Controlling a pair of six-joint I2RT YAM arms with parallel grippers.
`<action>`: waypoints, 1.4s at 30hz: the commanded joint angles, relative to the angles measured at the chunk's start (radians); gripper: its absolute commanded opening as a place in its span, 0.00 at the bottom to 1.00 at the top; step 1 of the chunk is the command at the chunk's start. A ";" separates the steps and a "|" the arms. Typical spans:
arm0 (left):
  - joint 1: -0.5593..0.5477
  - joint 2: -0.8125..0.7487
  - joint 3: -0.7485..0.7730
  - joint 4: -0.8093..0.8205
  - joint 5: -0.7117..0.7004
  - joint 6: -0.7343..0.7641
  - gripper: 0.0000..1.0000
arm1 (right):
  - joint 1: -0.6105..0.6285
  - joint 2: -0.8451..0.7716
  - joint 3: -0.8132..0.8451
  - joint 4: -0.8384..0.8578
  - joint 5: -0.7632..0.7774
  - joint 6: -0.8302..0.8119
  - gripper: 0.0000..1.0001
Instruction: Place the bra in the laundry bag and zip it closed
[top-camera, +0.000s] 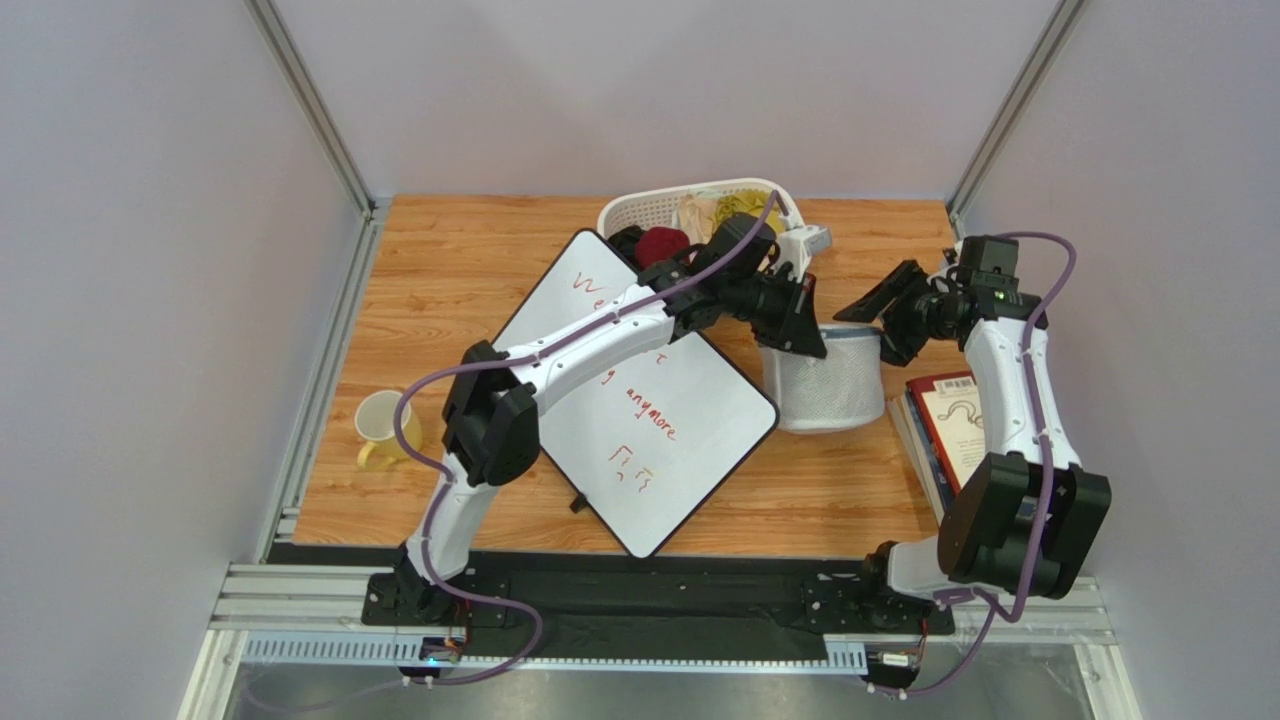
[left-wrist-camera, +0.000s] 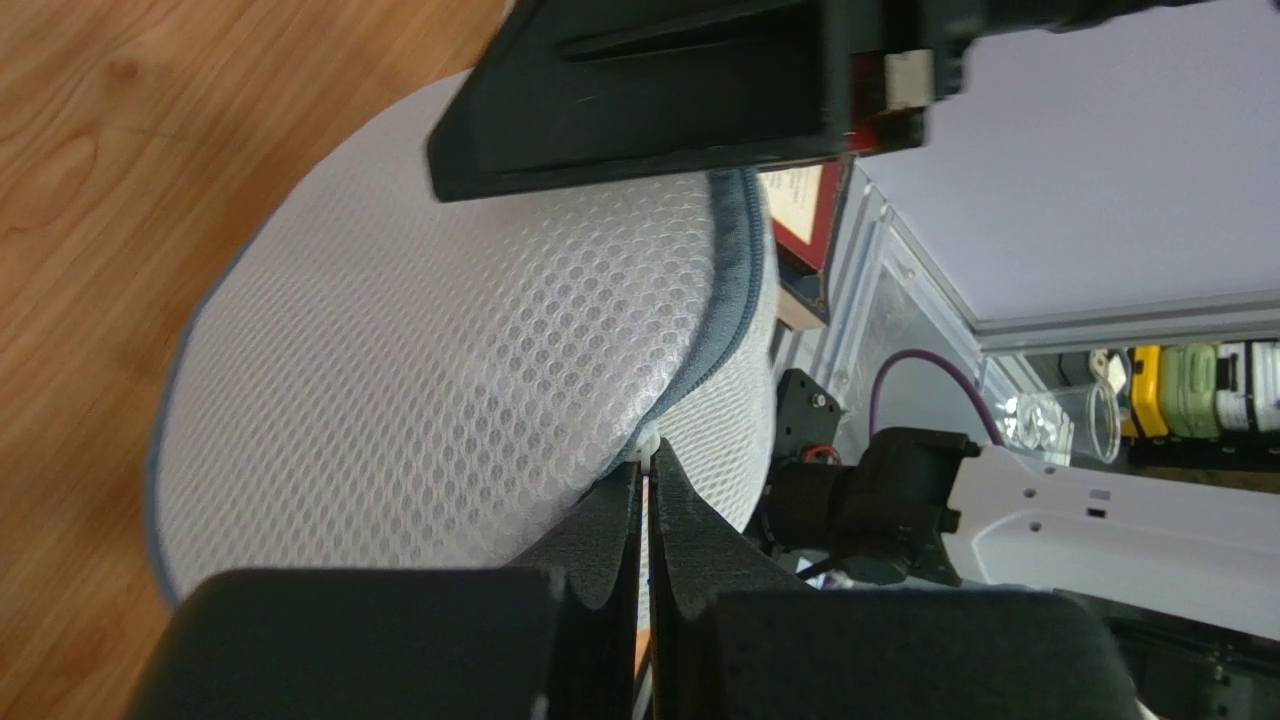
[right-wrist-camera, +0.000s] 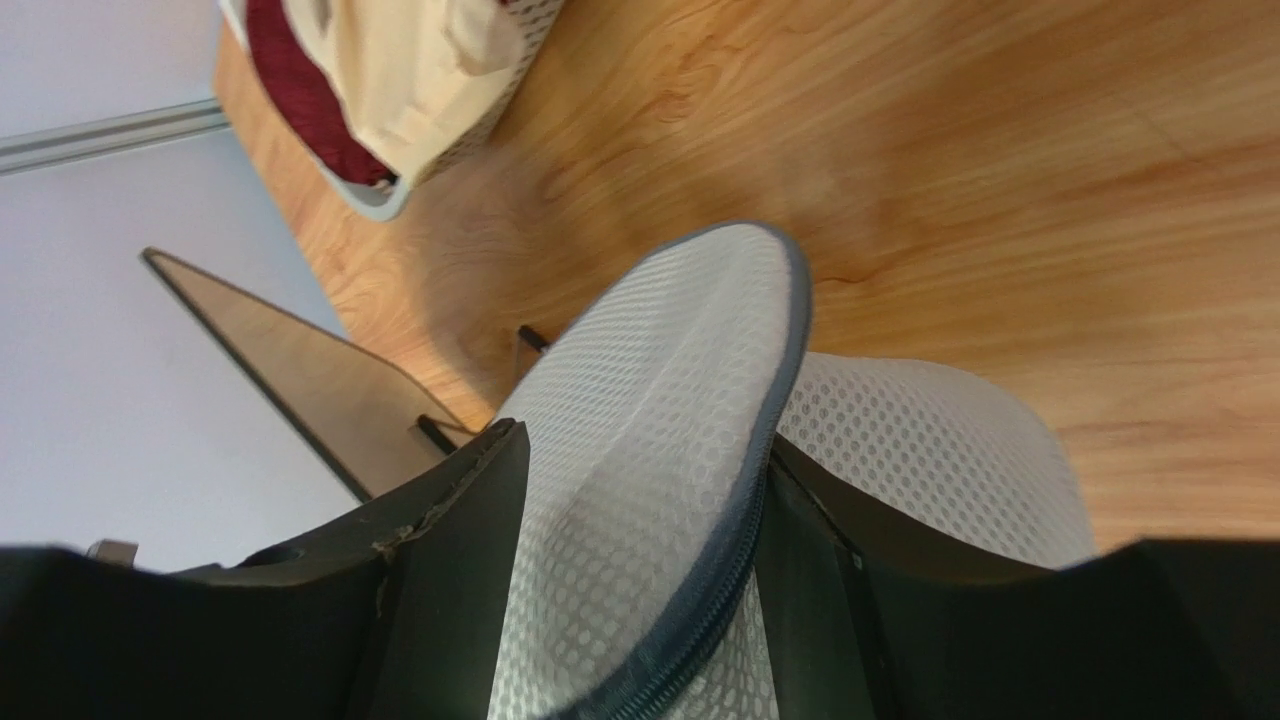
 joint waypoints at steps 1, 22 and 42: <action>0.005 0.023 0.020 0.054 0.003 -0.046 0.00 | 0.000 -0.046 0.007 -0.072 0.137 -0.087 0.60; 0.010 -0.021 -0.067 0.119 -0.044 -0.082 0.00 | 0.028 -0.170 0.125 -0.391 0.400 0.146 0.60; -0.041 -0.075 -0.130 0.143 -0.018 -0.050 0.00 | 0.104 -0.330 -0.134 -0.156 0.276 0.629 0.61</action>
